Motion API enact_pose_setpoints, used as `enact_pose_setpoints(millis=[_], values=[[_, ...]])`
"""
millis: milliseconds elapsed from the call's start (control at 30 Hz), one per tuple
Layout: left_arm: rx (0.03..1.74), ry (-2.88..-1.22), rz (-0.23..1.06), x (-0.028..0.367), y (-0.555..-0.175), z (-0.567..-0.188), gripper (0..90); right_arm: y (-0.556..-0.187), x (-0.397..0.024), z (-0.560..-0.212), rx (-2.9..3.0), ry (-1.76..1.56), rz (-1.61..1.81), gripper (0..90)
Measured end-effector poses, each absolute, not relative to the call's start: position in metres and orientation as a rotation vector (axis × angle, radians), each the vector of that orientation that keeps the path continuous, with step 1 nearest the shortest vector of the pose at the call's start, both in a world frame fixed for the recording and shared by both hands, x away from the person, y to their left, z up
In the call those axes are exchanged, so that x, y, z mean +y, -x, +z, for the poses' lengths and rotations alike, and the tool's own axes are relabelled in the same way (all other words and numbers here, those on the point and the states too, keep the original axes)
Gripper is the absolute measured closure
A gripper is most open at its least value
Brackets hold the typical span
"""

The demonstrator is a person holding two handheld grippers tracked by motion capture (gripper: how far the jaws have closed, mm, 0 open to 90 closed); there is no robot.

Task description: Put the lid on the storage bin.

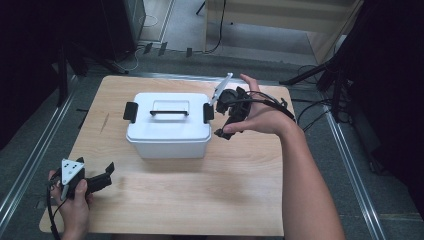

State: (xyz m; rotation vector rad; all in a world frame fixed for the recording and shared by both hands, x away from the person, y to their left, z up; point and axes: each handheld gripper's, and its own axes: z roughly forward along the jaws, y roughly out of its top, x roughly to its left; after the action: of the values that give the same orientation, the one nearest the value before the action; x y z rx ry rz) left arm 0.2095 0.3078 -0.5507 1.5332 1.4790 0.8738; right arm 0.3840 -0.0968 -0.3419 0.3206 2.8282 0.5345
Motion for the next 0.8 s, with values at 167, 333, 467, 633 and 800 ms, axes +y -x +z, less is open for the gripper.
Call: enact_pose_setpoints(millis=[167, 333, 467, 633, 800], values=[[1.484, -1.527, 0.872, 0.309, -0.209, -0.551, 0.0, -0.378, -0.112, -0.348, 2.814, -0.343, 0.527, 0.0], [1.484, -1.532, 0.873, 0.308, -0.209, -0.551, 0.0, -0.373, -0.127, -0.356, 2.805, -0.397, 0.548, 0.0], [1.483, -1.530, 0.875, 0.308, -0.209, -0.551, 0.0, -0.370, -0.141, -0.366, 2.805, -0.441, 0.562, 0.0], [1.486, -1.534, 0.876, 0.308, -0.209, -0.551, 0.0, -0.364, -0.157, -0.376, 2.793, -0.474, 0.557, 0.0], [1.485, -1.532, 0.878, 0.308, -0.209, -0.551, 0.0, -0.360, -0.172, -0.388, 2.778, -0.515, 0.569, 0.0]])
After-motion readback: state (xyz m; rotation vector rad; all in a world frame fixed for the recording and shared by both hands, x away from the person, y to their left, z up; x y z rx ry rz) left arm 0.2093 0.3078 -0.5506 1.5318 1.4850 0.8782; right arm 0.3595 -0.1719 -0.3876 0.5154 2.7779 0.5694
